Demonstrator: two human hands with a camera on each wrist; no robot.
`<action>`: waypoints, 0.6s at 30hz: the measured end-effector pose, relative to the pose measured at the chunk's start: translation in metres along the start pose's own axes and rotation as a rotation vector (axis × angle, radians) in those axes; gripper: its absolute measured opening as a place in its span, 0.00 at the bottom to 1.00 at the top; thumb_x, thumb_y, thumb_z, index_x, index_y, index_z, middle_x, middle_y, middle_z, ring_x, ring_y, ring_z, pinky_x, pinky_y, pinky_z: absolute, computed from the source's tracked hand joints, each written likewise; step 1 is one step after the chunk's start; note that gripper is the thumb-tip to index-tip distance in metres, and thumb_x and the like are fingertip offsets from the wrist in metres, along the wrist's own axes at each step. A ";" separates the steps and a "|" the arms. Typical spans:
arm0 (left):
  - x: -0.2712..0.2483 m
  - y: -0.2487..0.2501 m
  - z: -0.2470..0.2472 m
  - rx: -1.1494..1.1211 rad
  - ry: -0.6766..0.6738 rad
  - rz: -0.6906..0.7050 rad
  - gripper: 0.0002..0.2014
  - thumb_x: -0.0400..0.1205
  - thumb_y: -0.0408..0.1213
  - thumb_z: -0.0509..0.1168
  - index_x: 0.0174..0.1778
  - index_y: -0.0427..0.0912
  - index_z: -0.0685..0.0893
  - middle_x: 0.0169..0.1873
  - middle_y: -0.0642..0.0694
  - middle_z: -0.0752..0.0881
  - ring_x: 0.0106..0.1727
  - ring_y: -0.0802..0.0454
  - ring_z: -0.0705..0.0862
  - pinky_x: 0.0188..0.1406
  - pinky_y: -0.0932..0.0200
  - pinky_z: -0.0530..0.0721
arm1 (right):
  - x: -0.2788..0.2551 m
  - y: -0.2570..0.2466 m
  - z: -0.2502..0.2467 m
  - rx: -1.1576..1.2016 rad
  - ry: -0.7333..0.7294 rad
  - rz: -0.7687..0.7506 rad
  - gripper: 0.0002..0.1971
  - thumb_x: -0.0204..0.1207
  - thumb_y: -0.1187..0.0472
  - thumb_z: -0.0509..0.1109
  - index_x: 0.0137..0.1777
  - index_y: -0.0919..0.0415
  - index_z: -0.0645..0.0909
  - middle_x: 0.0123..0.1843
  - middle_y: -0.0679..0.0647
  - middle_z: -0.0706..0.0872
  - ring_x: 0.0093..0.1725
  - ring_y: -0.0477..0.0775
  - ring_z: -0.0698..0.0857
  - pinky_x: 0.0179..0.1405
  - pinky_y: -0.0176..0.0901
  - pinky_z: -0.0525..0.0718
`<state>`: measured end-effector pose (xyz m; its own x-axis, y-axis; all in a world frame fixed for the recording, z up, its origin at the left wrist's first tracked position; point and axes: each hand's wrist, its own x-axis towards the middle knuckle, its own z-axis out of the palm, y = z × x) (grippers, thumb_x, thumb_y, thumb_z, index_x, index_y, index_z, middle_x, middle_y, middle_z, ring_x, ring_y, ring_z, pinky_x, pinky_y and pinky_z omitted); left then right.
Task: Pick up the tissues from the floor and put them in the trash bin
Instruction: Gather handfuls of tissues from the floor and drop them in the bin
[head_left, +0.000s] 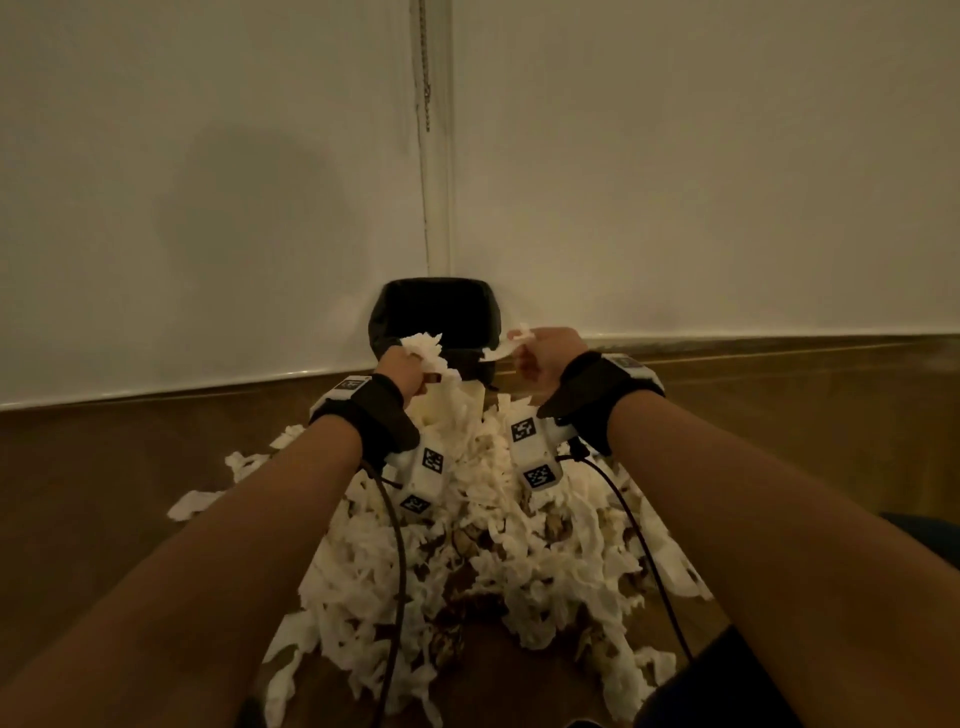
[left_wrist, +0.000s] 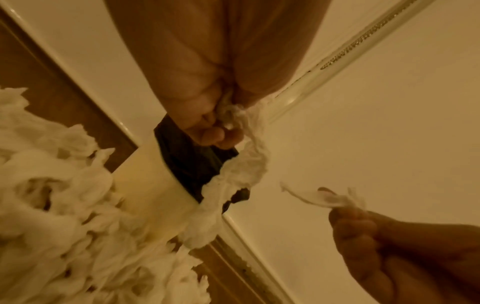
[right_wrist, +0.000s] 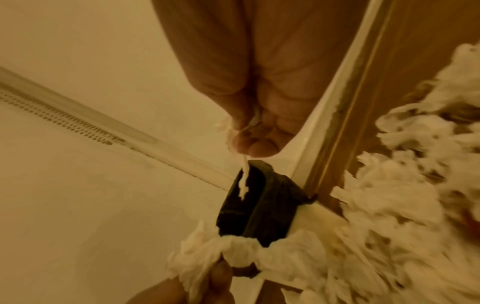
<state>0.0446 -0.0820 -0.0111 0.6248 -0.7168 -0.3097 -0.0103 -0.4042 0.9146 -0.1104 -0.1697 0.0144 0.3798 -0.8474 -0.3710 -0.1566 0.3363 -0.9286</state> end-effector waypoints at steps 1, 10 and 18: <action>0.003 0.006 -0.002 -0.028 0.000 0.014 0.18 0.85 0.26 0.51 0.71 0.26 0.71 0.58 0.28 0.82 0.30 0.55 0.74 0.27 0.66 0.79 | 0.000 -0.010 0.003 0.016 0.002 -0.040 0.16 0.82 0.74 0.56 0.68 0.74 0.74 0.32 0.55 0.77 0.28 0.48 0.74 0.26 0.36 0.76; 0.048 0.074 -0.013 -0.263 0.043 0.201 0.14 0.86 0.27 0.51 0.63 0.29 0.77 0.43 0.30 0.80 0.43 0.39 0.80 0.40 0.50 0.78 | 0.042 -0.064 0.032 0.006 0.047 -0.290 0.09 0.79 0.68 0.66 0.37 0.59 0.79 0.32 0.55 0.84 0.24 0.47 0.80 0.23 0.35 0.80; 0.095 0.071 -0.002 -0.181 0.128 0.188 0.08 0.87 0.32 0.51 0.42 0.41 0.69 0.45 0.40 0.78 0.45 0.44 0.77 0.48 0.56 0.74 | 0.098 -0.027 0.049 -0.126 0.173 -0.174 0.08 0.74 0.62 0.73 0.50 0.64 0.88 0.24 0.48 0.81 0.23 0.45 0.78 0.23 0.32 0.79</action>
<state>0.1046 -0.1780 0.0244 0.7187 -0.6873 -0.1051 -0.0030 -0.1542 0.9880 -0.0240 -0.2415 0.0026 0.2515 -0.9492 -0.1891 -0.2189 0.1345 -0.9664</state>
